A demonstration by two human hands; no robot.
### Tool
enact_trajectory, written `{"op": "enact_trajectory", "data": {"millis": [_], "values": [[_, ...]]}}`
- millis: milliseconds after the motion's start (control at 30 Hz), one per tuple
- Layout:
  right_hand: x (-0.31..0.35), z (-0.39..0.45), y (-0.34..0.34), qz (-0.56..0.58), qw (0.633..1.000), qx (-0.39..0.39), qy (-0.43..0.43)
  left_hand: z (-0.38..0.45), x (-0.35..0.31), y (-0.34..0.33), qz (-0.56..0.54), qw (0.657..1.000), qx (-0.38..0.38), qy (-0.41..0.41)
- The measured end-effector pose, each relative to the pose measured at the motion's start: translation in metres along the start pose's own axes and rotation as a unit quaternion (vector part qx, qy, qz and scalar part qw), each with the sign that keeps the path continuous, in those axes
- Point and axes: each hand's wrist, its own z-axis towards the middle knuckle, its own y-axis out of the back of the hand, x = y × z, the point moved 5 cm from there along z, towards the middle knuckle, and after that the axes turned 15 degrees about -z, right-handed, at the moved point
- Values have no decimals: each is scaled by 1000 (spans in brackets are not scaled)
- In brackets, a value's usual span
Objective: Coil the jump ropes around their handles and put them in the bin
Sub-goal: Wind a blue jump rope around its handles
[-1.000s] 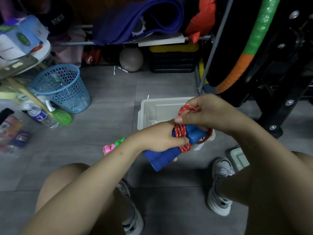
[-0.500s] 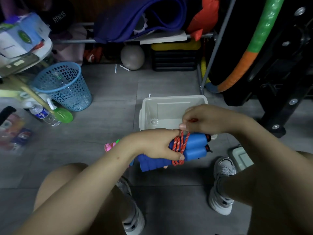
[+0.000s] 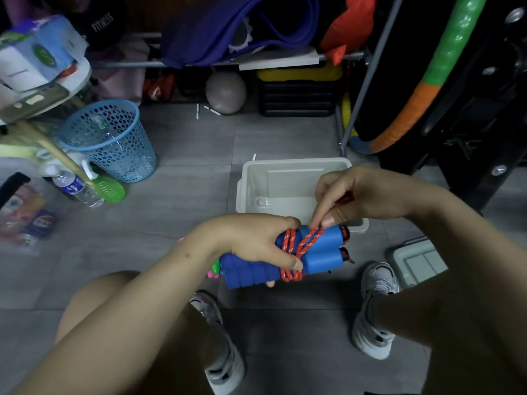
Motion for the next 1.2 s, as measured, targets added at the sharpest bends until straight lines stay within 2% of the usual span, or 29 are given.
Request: {"op": "enact_trajectory", "data": {"millis": [100, 233, 400, 500, 567, 700, 933, 1067, 1200], "values": [[0, -2, -3, -55, 998, 9, -19, 0, 2, -4, -18, 1000, 23, 12], [3, -3, -5, -160, 986, -33, 3, -1, 3, -6, -65, 997, 41, 32], [5, 0, -10, -160, 983, -78, 39, 4, -3, -9, -79, 995, 56, 17], [2, 3, -18, -94, 994, -54, 18, 8, -7, -13, -46, 997, 58, 5], [-3, 2, -21, 17, 1000, -20, -9, 9, -9, -14, -42, 997, 56, -11], [-15, 1, -18, 177, 983, -18, -39, 7, -14, -14, -35, 998, 49, -24], [-20, -3, -22, 169, 981, -81, -50, -1, -12, -13, -104, 993, 53, -30], [-24, -7, -28, 227, 972, -35, -56, -6, -13, -6, -135, 989, 28, -58], [-25, -10, -29, 267, 962, -22, -50, -9, -6, 3, -208, 976, 0, -69]]}}
